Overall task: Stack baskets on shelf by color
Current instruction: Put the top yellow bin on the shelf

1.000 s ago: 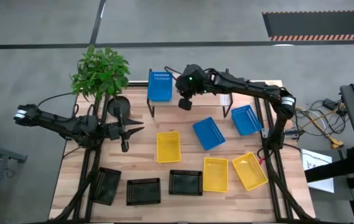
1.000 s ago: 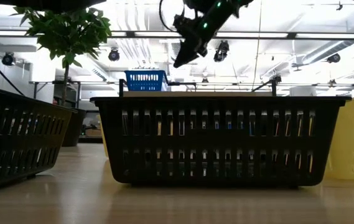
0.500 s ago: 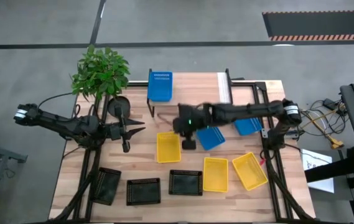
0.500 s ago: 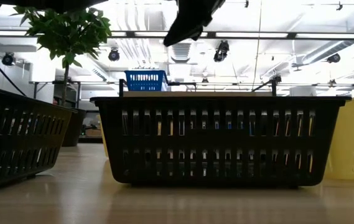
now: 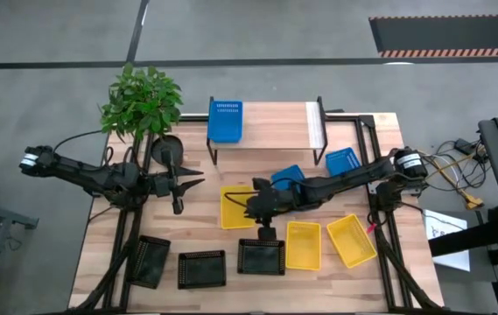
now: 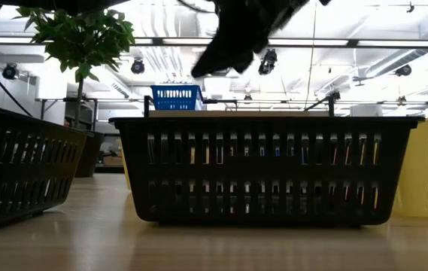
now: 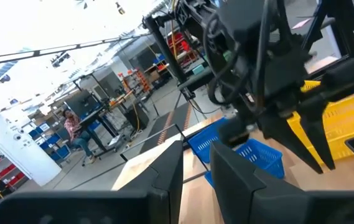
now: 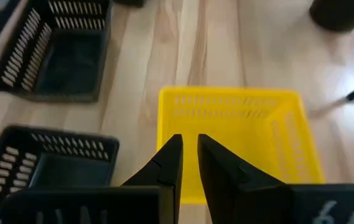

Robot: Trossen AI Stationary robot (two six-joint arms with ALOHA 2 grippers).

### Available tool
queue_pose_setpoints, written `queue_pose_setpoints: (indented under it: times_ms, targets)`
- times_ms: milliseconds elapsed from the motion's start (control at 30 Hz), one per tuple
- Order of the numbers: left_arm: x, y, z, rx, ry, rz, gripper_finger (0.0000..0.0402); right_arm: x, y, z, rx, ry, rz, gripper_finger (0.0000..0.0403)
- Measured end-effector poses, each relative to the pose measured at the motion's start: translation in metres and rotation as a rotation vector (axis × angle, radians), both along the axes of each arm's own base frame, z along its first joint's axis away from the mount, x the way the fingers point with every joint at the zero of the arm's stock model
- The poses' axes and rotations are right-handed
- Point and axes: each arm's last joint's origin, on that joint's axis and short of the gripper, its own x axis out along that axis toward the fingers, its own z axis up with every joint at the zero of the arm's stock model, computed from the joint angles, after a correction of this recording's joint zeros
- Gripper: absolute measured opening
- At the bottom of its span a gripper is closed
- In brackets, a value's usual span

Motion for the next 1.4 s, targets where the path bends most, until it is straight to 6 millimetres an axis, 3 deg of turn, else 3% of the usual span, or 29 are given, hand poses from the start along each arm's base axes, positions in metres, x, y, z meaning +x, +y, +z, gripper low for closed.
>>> queue_pose_setpoints:
  times_ms: [167, 333, 500, 667, 800, 1400]
  targets:
    - [0.0, 0.0, 0.0, 0.001, -0.001, 0.0, 0.0063, -0.005, -0.001, -0.013, 0.047, 0.041, -0.048, 0.0043]
    - [0.0, 0.0, 0.0, 0.002, -0.001, 0.0, 0.0063, -0.005, 0.001, -0.013, 0.062, 0.041, -0.057, 0.0057]
    - [0.0, 0.0, 0.001, 0.002, -0.005, 0.0, 0.0063, 0.002, 0.002, -0.013, 0.07, 0.039, -0.062, 0.0115]
    - [0.0, 0.0, 0.001, 0.001, -0.006, 0.0, 0.0063, 0.018, 0.005, -0.026, 0.056, 0.068, -0.07, 0.0178]
    - [0.0, 0.0, 0.0, 0.002, -0.004, 0.0, 0.0063, 0.032, 0.007, -0.03, 0.057, 0.064, -0.071, 0.0206]
    - [0.0, 0.0, 0.0, 0.003, -0.002, 0.0, 0.0063, 0.067, 0.016, -0.075, 0.09, 0.152, -0.05, 0.0205]
